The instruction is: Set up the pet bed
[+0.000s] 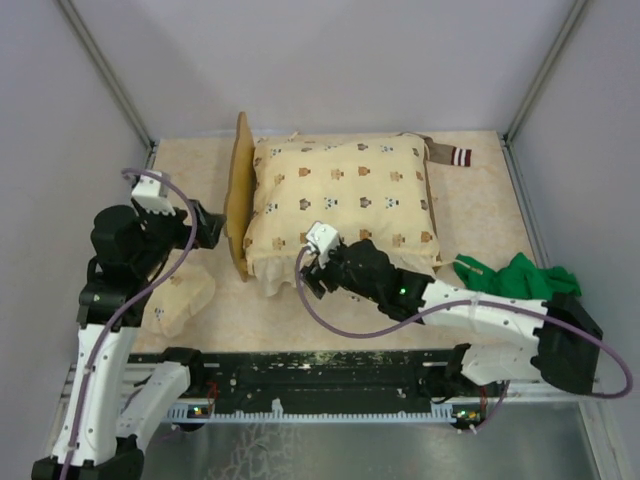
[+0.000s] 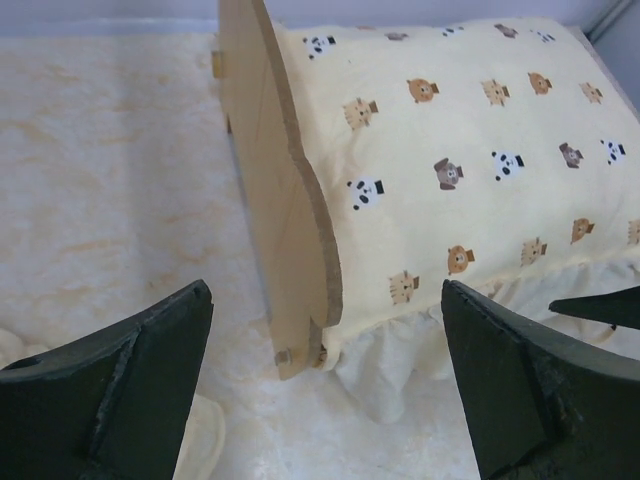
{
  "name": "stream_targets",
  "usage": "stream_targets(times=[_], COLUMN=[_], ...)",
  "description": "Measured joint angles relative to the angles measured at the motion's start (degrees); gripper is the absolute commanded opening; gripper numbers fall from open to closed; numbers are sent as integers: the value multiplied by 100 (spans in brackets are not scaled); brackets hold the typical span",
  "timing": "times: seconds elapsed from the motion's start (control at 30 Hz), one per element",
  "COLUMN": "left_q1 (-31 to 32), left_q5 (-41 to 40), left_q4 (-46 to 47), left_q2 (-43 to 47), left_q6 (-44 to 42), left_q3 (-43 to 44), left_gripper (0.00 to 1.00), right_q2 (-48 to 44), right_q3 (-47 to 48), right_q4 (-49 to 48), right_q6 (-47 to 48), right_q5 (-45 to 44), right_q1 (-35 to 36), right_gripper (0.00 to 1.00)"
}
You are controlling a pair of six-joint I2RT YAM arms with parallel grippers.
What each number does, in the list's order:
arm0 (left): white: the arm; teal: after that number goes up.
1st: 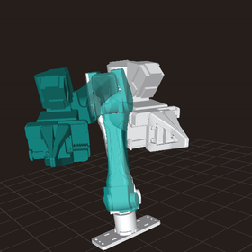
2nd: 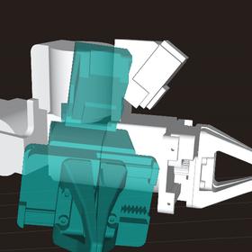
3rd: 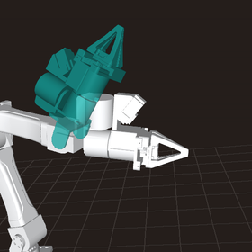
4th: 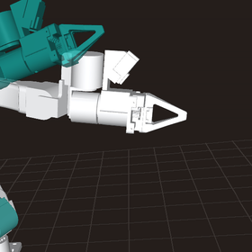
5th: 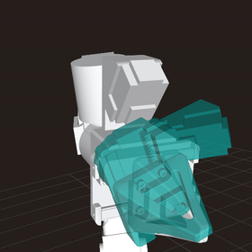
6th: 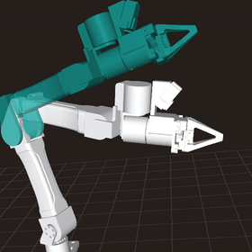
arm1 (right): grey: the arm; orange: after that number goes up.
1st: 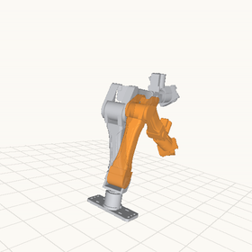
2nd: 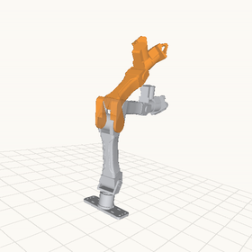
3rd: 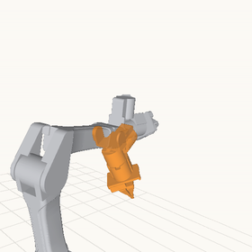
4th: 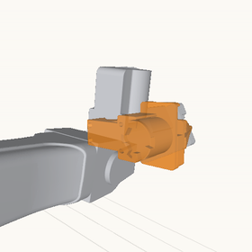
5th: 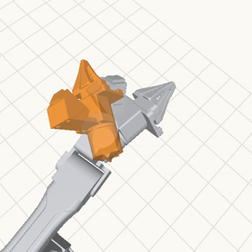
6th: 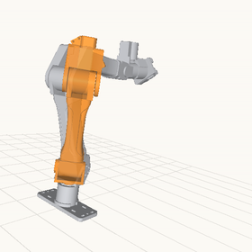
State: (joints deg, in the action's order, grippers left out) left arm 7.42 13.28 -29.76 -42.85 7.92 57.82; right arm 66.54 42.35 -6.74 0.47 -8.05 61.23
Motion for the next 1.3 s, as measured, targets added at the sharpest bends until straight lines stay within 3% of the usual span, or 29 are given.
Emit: stream_targets(times=[0.2, 0.47, 0.87, 1.0, 1.07, 1.13, 1.17, 1.3], left_q1=[35, 350, 629, 719, 772, 813, 831, 848], left_q5=[-645, -1537, -2181, -2227, -2227, -2218, -2208, -2118], left_q4=[-332, -448, -540, -538, -538, -538, -535, -503], left_q2=[546, 732, 824, 850, 852, 855, 859, 918], left_q6=[-245, -396, -439, -461, -472, -476, -479, -474], left_q3=[304, 310, 313, 313, 313, 313, 310, 264], left_gripper=[100, 100, 100, 100, 98, 97, 97, 91], right_q2=[909, 1912, 3521, 3781, 3877, 3908, 3908, 3862], right_q3=[448, 822, 1950, 2111, 2197, 2229, 2229, 2218], right_q4=[-450, -289, 332, 466, 492, 466, 437, 111], right_q6=[1727, 3982, 5860, 6207, 6304, 6400, 6373, 6078], right_q5=[822, 1722, 1449, 1150, 986, 824, 745, 457], right_q1=[201, 470, 745, 750, 752, 754, 754, 756], right_gripper=[71, 71, 69, 53, 34, 5, 0, 0])
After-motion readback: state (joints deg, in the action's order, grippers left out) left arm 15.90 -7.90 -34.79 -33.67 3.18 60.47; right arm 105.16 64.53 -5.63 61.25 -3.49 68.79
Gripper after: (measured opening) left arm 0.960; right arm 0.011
